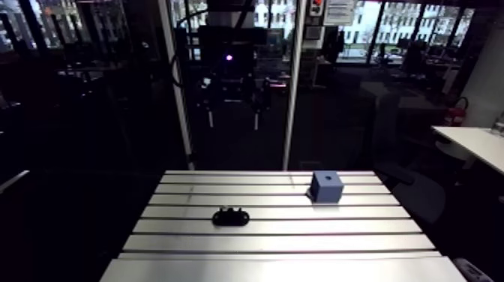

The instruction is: Pick up the M10 bolt and insert it into the hex recess until seated.

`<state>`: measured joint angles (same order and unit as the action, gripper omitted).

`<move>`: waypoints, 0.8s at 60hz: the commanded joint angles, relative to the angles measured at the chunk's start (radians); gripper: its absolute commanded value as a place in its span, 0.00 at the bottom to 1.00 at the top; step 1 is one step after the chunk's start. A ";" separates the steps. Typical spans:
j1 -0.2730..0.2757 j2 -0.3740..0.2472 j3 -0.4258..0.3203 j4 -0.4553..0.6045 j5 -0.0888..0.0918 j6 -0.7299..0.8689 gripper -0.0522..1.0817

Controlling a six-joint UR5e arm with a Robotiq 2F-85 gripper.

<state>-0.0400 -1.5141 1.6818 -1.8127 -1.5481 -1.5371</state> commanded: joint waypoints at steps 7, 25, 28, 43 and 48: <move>0.029 0.010 0.116 -0.216 0.034 0.074 0.06; 0.073 0.049 0.197 -0.308 -0.003 0.112 0.06; 0.079 0.055 0.206 -0.323 -0.009 0.115 0.06; 0.093 0.090 0.271 -0.469 -0.056 0.124 0.06; 0.102 0.112 0.280 -0.497 -0.056 0.124 0.06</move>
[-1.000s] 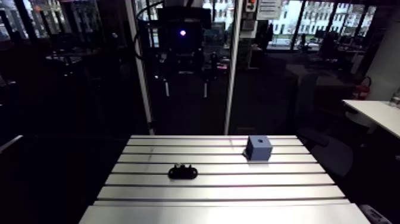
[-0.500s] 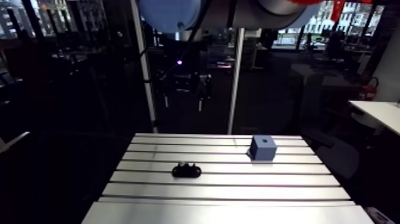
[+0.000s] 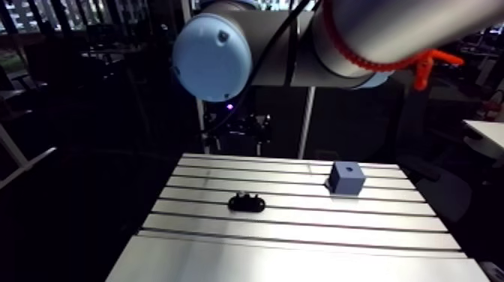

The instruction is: Pick up the M10 bolt and insert it into the hex recess until seated.

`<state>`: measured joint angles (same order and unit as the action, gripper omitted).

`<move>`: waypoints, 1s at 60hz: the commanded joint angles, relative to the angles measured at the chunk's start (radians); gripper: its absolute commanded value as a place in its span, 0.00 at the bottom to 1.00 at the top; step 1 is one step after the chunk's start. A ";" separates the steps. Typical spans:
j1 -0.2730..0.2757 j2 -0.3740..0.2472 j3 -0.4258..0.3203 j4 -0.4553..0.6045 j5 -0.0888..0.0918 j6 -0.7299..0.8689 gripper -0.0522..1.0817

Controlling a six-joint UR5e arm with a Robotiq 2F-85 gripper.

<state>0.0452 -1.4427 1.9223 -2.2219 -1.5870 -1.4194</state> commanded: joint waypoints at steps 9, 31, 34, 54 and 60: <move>0.018 0.063 0.049 -0.125 -0.007 0.006 0.08; 0.021 0.067 0.063 -0.141 -0.015 0.050 0.37; 0.023 0.066 0.066 -0.147 -0.015 0.050 0.38; 0.025 0.066 0.094 -0.151 -0.015 0.049 0.41; 0.025 0.067 0.100 -0.152 -0.015 0.049 0.43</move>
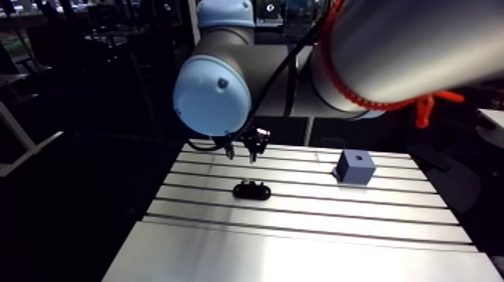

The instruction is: Pick up the M10 bolt and insert it into the hex recess until seated.

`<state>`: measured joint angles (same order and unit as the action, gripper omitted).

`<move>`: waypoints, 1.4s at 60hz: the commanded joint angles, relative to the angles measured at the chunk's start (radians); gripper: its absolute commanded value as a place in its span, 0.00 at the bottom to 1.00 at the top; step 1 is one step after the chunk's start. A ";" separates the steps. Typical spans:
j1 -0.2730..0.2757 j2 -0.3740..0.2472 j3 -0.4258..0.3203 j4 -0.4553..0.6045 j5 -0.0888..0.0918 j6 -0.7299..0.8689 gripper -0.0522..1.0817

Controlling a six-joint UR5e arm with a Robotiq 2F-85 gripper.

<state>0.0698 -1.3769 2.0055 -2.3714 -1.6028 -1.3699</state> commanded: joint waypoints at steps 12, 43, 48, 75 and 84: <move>0.001 0.005 0.026 -0.003 0.001 -0.004 0.43; 0.001 0.031 0.049 -0.076 0.001 -0.021 0.44; 0.001 0.038 0.051 -0.078 0.001 -0.021 0.44; -0.008 0.054 0.059 -0.079 0.001 -0.021 0.44; -0.011 0.054 0.060 -0.079 0.002 -0.022 0.44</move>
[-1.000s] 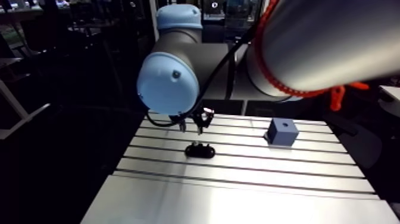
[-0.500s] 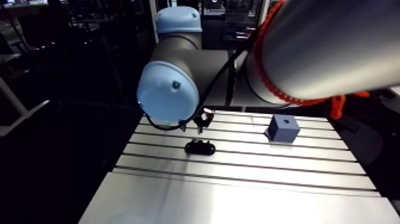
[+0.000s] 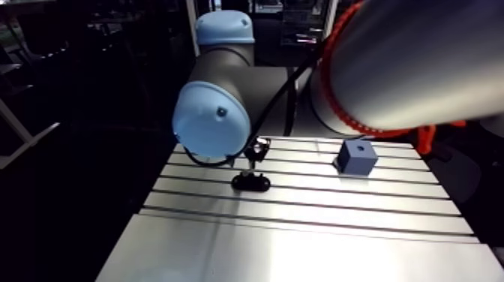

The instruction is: Pick up the M10 bolt and insert it into the hex recess until seated.

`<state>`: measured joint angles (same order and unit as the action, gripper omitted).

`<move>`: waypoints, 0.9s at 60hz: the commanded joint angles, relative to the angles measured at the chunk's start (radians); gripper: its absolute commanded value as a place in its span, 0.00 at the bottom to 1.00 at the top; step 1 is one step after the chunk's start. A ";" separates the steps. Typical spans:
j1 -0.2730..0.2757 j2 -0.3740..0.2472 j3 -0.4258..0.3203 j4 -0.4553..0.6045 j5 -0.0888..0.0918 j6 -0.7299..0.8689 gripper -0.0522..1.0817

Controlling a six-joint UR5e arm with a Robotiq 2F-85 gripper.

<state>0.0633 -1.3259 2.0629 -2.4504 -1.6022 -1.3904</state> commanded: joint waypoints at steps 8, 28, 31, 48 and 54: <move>-0.006 0.004 0.004 0.000 0.001 -0.002 0.44; -0.009 0.021 0.010 -0.038 0.001 -0.003 0.45; -0.010 0.023 0.012 -0.042 0.001 -0.002 0.45; -0.011 0.027 0.015 -0.044 0.001 -0.018 0.46; -0.011 0.032 0.018 -0.043 0.001 -0.020 0.46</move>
<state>0.0526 -1.3005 2.0774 -2.4928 -1.6008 -1.4015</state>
